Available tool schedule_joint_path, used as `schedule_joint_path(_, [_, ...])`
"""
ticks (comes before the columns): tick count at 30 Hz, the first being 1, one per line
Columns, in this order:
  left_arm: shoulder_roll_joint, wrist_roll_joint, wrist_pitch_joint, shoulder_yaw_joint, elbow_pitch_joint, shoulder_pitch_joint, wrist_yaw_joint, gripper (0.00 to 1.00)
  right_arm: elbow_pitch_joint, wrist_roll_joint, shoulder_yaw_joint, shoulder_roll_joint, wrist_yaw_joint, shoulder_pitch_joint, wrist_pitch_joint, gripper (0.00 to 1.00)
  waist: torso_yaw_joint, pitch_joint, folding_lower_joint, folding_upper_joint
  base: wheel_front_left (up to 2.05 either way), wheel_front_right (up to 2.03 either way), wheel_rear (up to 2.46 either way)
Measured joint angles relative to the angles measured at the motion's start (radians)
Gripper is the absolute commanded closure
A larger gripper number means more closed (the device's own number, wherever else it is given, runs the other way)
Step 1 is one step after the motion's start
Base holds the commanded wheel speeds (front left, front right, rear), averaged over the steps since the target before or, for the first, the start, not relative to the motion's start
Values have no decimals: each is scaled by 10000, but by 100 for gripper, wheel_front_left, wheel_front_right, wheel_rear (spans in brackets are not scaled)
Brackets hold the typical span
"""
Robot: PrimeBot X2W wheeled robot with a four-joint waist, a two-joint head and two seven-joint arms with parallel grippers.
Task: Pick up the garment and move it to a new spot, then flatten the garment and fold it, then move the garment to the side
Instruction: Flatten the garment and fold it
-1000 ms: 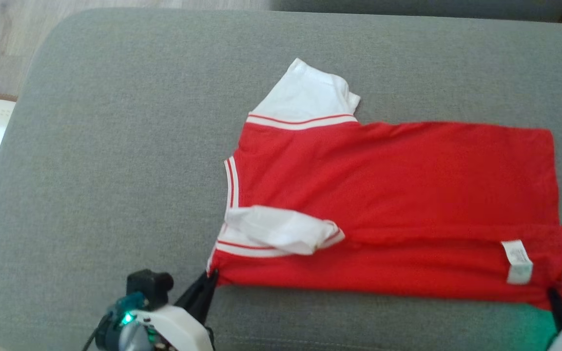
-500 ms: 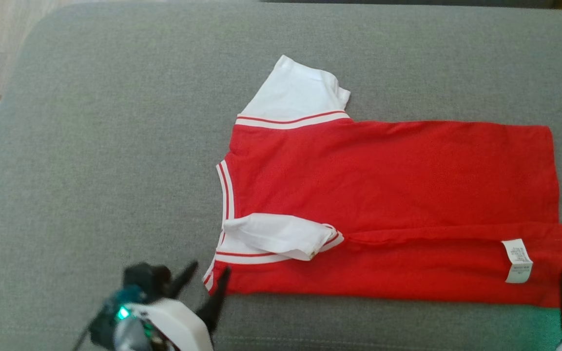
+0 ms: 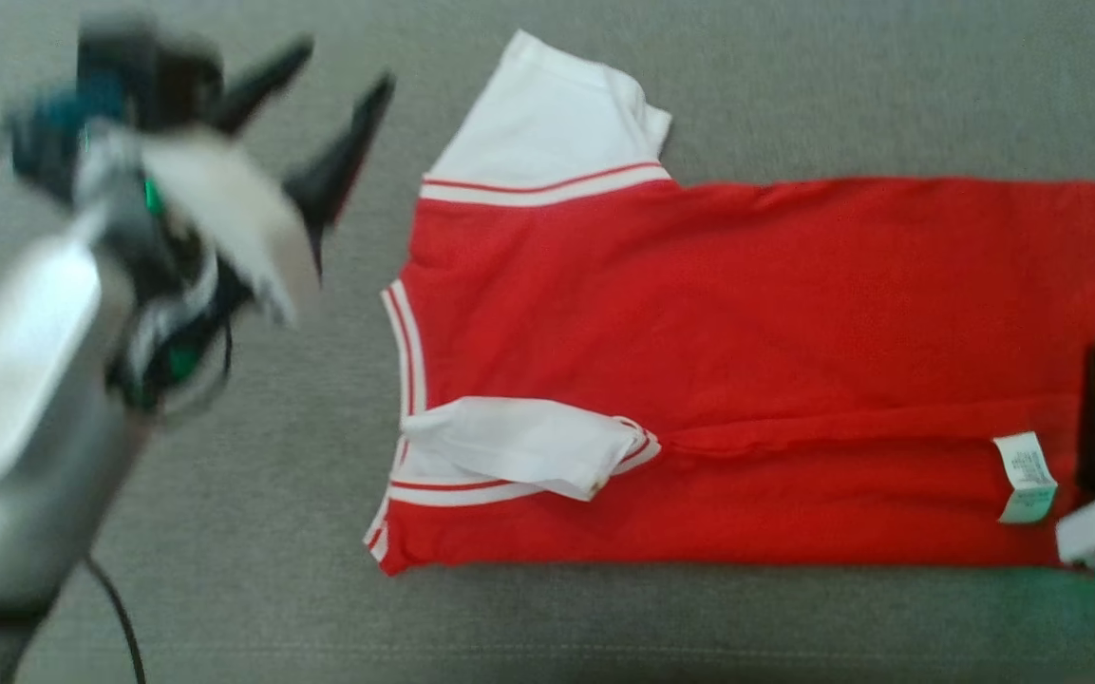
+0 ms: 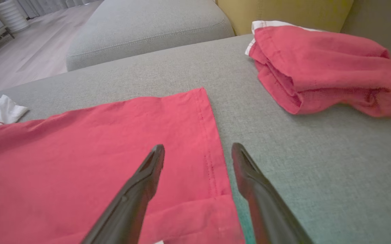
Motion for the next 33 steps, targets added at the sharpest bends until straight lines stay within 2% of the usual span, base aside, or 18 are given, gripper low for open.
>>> schedule_joint_path(1, [-128, -79, 215, -79, 391, -492, -322, 0, -4, -29, 67, -10, 0, -151, -13, 0, -70, 139, 1, 0, 0, 0, 0])
schedule_joint_path(2, [-128, -79, 215, -79, 391, -492, -322, 0, -4, -29, 67, -10, 0, -151, -13, 0, -70, 139, 1, 0, 0, 0, 0])
schedule_joint_path(5, [-529, -562, 688, -278, 1603, -1705, -869, 0, -31, -52, 217, -15, 0, -490, -27, 0, -332, 542, 1, 0, 0, 0, 0])
schedule_joint_path(8, [-844, -957, 846, -458, 2809, -2465, -1057, 0, -29, -52, 297, -15, 0, -605, -75, 0, -665, 870, 1, 0, 0, 0, 0])
schedule_joint_path(14, [-867, -953, 610, -1151, 4836, -3195, -1097, 0, 48, -48, 422, 21, 0, -678, -324, 0, -1385, 1391, 1, 0, 0, 0, 0])
schedule_joint_path(21, [-652, -1204, 201, -2282, 5756, -3916, -1160, 0, 188, -44, 439, 88, 0, -740, -543, 0, -2063, 1818, 1, 0, 0, 0, 0])
schedule_joint_path(26, [-395, -1220, 59, -2667, 6560, -4274, -1160, 0, 341, 44, 489, 159, 0, -738, -715, 0, -2385, 1914, 0, 0, 0, 0, 0])
schedule_joint_path(33, [-391, -1407, -153, -3099, 7089, -4485, -1160, 0, 453, 44, 631, 244, 0, -736, -819, 0, -2645, 1940, -1, 0, 0, 0, 0])
